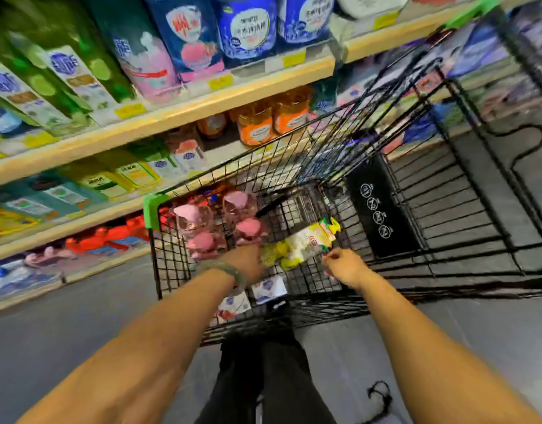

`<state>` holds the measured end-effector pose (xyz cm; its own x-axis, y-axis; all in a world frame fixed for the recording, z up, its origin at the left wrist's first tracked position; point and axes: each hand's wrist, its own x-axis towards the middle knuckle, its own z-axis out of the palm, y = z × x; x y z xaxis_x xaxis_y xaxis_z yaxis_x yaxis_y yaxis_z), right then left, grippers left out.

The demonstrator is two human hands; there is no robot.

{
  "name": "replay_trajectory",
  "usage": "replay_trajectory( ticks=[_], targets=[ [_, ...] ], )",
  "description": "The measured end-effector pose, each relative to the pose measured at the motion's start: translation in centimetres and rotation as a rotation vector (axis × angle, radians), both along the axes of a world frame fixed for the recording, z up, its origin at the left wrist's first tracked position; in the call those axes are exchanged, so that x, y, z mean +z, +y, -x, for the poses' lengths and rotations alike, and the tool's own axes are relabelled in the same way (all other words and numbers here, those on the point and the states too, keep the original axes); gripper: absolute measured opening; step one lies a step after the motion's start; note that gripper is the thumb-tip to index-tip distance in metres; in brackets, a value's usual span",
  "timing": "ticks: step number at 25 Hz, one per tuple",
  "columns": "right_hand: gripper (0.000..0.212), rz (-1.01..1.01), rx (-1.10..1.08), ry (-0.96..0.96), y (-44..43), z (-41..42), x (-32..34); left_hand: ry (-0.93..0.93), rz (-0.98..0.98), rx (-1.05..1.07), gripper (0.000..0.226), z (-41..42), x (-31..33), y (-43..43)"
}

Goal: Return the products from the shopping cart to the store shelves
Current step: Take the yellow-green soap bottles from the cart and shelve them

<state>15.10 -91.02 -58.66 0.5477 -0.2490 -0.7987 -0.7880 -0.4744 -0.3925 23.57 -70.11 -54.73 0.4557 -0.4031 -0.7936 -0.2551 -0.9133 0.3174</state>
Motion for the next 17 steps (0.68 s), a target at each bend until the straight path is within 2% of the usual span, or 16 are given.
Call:
replay_trajectory(
  ticks=[2, 4, 7, 10, 13, 15, 17],
  targets=[
    [0.033, -0.060, -0.117, 0.055, -0.2, -0.9, -2.3, -0.021, -0.027, 0.047, 0.041, -0.5, -2.6, 0.2],
    [0.025, -0.109, -0.243, 0.108, -0.3, -1.6, -5.2, -0.035, -0.040, 0.103, 0.047, -0.8, -6.8, 0.4],
    [0.016, -0.127, -0.300, 0.130, 0.1, -2.8, -10.5, -0.074, -0.078, 0.190, 0.069, 0.2, -12.7, -0.8],
    [0.015, -0.181, -0.458, 0.153, 0.8, -4.2, -14.6, -0.171, -0.210, 0.321, 0.069, 1.3, -16.6, -0.9],
    [0.035, -0.203, -0.610, 0.192, 0.9, -4.5, -19.3, -0.261, -0.297, 0.321, 0.080, 1.9, -20.4, 1.0],
    [0.050, -0.241, -0.705, 0.225, 1.0, -4.4, -22.2, -0.320, -0.276, 0.290, 0.092, 2.1, -22.6, 2.3],
    [0.067, -0.264, -0.770, 0.250, 1.2, -4.6, -24.3, -0.410, -0.249, 0.253, 0.089, 2.6, -24.4, 3.0]
  ],
)
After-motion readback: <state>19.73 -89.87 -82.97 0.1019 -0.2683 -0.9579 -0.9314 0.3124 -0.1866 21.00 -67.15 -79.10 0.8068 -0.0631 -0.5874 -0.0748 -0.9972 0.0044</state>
